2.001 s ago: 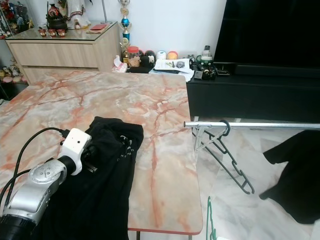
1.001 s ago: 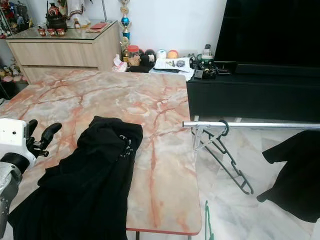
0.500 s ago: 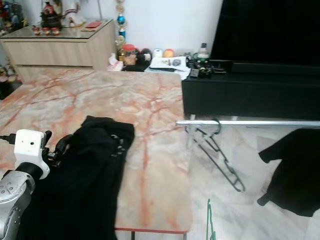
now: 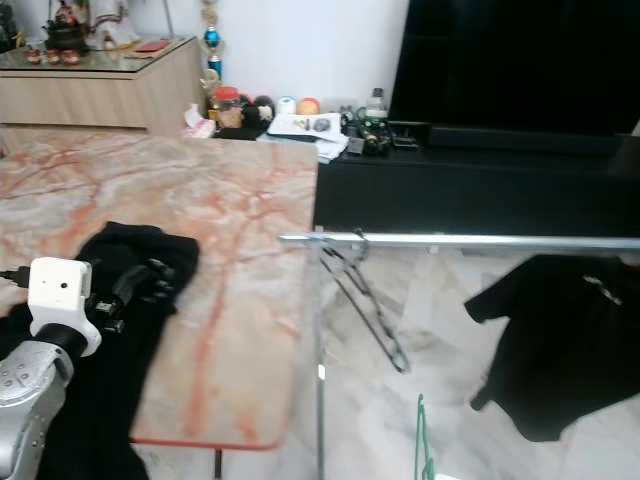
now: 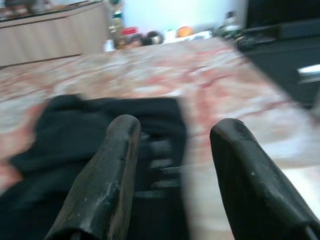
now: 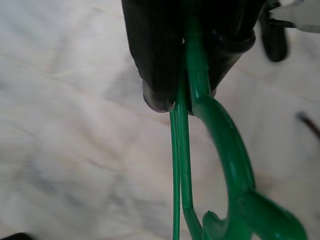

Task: Hang hanger

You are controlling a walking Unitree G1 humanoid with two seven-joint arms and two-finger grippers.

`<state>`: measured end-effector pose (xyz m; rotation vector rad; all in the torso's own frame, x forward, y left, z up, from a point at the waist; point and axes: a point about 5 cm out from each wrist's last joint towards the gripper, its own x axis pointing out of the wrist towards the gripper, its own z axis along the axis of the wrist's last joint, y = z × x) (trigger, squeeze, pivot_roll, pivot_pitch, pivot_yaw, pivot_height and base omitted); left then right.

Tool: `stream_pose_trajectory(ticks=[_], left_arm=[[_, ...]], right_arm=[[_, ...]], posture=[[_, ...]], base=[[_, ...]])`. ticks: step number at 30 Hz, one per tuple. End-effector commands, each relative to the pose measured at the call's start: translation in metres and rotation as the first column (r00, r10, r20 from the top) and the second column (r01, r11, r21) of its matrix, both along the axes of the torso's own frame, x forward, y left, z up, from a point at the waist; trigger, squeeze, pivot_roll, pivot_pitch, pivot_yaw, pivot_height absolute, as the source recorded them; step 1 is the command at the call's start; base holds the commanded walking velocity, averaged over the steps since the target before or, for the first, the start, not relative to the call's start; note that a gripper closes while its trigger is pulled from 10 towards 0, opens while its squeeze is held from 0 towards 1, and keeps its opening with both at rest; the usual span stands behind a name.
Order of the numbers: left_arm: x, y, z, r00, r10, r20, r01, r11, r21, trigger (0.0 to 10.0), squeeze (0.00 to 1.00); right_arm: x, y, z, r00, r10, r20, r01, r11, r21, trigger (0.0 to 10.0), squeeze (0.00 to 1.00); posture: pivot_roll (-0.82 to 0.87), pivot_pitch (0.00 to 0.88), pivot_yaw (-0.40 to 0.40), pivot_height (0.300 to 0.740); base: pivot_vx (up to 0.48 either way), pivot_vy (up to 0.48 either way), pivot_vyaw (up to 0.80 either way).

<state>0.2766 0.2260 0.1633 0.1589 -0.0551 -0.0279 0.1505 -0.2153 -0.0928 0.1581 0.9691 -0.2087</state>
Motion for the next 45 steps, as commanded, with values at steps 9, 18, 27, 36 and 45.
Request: stream_pose_trajectory(ticks=[9, 18, 27, 36, 45], left_arm=[[0.002, 0.001, 0.006, 1.000, -0.001, 0.022, 0.001, 1.000, 0.014, 10.0, 0.00], [0.003, -0.006, 0.004, 1.000, -0.024, 0.013, 0.024, 1.000, 0.007, 10.0, 0.00], [0.003, -0.016, -0.003, 0.999, -0.054, -0.007, 0.054, 0.999, 0.005, 10.0, 0.00], [-0.002, -0.007, -0.056, 0.969, -0.074, -0.235, 0.090, 0.994, 0.058, 10.0, 0.00], [-0.004, -0.015, -0.078, 0.926, -0.161, -0.341, 0.230, 0.958, 0.173, 10.0, 0.00]], right_arm=[[0.005, 0.000, 0.002, 1.000, -0.011, 0.018, 0.011, 1.000, 0.002, 10.0, 0.00], [0.006, 0.001, 0.002, 1.000, -0.010, 0.021, 0.010, 1.000, 0.003, 10.0, 0.00], [0.005, 0.000, 0.002, 1.000, -0.008, 0.019, 0.008, 1.000, 0.003, 10.0, 0.00], [0.004, 0.001, 0.001, 1.000, 0.003, 0.016, -0.003, 1.000, 0.004, 10.0, 0.00], [0.009, 0.003, 0.003, 0.999, 0.034, 0.031, -0.034, 0.999, -0.002, 10.0, 0.00]], posture=[[0.15, 0.000, 0.005, 0.740], [0.15, 0.000, 0.006, 0.740], [0.14, 0.000, 0.006, 0.740], [0.14, 0.000, 0.003, 0.740], [0.14, 0.000, -0.002, 0.740]], base=[[0.000, -0.480, 0.00], [0.000, -0.480, 0.00], [0.000, -0.480, 0.00], [0.000, -0.202, 0.00], [0.000, 0.000, 0.00]])
